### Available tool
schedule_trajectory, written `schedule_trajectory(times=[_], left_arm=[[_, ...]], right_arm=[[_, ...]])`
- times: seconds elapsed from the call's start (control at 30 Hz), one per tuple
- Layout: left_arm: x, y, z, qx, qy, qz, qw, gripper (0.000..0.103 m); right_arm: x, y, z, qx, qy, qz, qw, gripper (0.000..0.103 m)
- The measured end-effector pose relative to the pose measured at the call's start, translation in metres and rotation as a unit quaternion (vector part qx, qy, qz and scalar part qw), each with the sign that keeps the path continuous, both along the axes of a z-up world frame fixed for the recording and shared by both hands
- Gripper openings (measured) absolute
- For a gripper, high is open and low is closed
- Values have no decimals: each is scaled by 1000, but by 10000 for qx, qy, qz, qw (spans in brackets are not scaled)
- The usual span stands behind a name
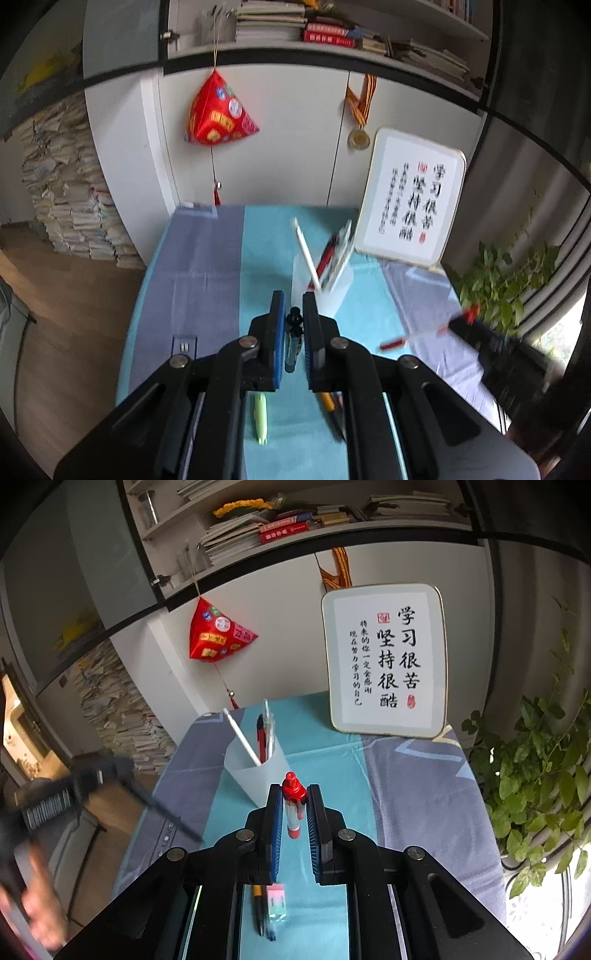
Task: Organize stationery
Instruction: 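Lower the black pen into the frosted cup and open the left tool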
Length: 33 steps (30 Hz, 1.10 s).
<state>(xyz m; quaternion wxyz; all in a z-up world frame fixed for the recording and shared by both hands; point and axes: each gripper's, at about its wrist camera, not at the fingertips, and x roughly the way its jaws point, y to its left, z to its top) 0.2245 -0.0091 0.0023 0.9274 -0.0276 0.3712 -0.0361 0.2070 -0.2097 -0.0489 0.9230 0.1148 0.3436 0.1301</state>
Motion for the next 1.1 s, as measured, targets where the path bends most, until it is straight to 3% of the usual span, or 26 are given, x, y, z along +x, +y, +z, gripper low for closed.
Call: schedule_trajectory(times=[0.23, 0.43, 0.73, 1.1], left_arm=[[30, -8, 29, -76, -340, -29, 9994, 7], [54, -20, 38, -15, -531, -37, 9986, 7], [84, -32, 12, 229, -428, -45, 9988, 7], [96, -26, -32, 318, 51, -9, 9995, 7]], right_arm=[[-2, -10, -5, 56, 28, -38, 10000, 14], [-2, -17, -5, 66, 14, -78, 9999, 14], [-1, -23, -5, 114, -70, -98, 9999, 14], [-2, -18, -9, 173, -64, -20, 9998, 14]])
